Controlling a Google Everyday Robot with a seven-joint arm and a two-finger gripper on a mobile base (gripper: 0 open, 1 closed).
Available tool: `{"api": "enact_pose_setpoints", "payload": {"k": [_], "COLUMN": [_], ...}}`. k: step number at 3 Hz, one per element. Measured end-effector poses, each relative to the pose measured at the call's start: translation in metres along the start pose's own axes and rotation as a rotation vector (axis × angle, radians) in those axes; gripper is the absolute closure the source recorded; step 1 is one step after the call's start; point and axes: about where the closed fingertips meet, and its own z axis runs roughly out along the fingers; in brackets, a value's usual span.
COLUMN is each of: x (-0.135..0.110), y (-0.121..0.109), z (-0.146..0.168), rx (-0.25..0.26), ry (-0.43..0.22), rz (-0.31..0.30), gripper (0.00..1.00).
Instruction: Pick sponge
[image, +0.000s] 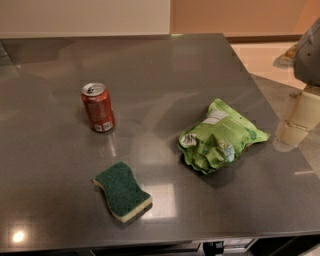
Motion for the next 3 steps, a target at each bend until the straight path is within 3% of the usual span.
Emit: {"api": "enact_pose_setpoints", "payload": {"k": [2, 3], "x": [-0.009, -0.035], "y": [-0.001, 0.004], "z": [0.000, 0.009], "rx": [-0.021, -0.050], "ry": [-0.006, -0.015], "rz": [0.004, 0.026], "gripper": [0.00, 0.00]}}
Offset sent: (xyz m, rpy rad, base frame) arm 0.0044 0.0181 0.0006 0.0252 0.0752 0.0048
